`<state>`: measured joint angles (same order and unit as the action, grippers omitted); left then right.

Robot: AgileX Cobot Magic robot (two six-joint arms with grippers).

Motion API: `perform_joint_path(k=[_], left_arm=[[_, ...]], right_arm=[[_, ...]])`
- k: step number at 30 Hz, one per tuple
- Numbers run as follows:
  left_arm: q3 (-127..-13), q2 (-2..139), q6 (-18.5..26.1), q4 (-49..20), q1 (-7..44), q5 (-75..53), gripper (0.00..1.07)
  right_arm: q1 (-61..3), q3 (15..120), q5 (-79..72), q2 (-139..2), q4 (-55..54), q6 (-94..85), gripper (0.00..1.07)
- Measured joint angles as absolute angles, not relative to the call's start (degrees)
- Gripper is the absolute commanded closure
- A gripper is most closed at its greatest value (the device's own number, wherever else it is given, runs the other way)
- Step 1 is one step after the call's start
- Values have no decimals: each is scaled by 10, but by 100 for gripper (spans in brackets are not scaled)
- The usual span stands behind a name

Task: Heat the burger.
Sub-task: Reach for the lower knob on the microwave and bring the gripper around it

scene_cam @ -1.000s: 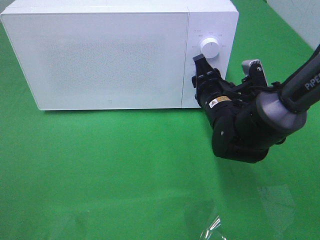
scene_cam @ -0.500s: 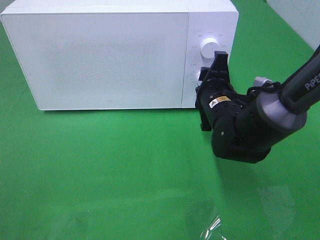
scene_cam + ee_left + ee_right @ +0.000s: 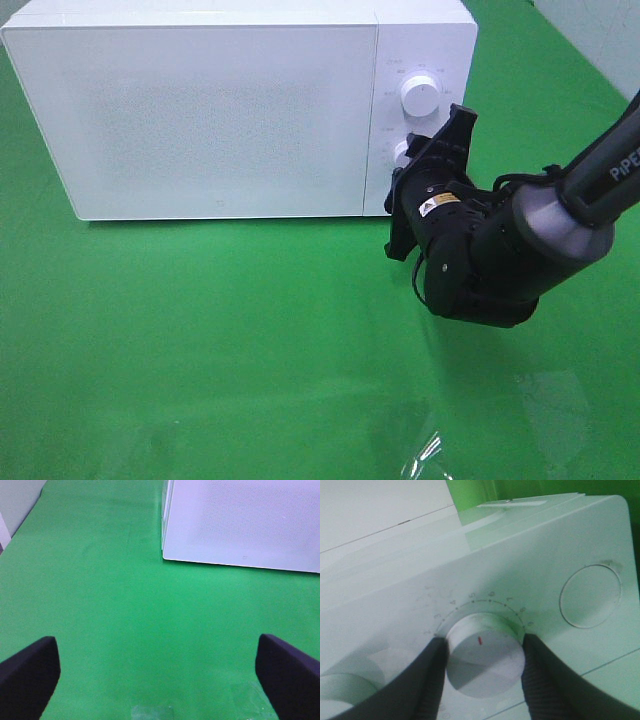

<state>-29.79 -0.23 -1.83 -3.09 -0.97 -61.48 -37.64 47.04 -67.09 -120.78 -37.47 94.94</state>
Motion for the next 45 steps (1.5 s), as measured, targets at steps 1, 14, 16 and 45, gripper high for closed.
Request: perform_joint_path(k=[1, 14, 16, 45], left_arm=[[-298, -2, -18, -31, -10, -615, 8], [-298, -2, -18, -31, -10, -615, 8], [-298, -2, -18, -31, -10, -615, 8], [-298, -2, -18, -31, -10, -615, 8]], right_arm=[[-376, 470, -671, -1208, -375, 949, 107], [-376, 470, -672, -1208, -375, 950, 105], [-376, 470, -672, -1208, -375, 950, 103], [-383, 477, -670, -1208, -396, 824, 42]])
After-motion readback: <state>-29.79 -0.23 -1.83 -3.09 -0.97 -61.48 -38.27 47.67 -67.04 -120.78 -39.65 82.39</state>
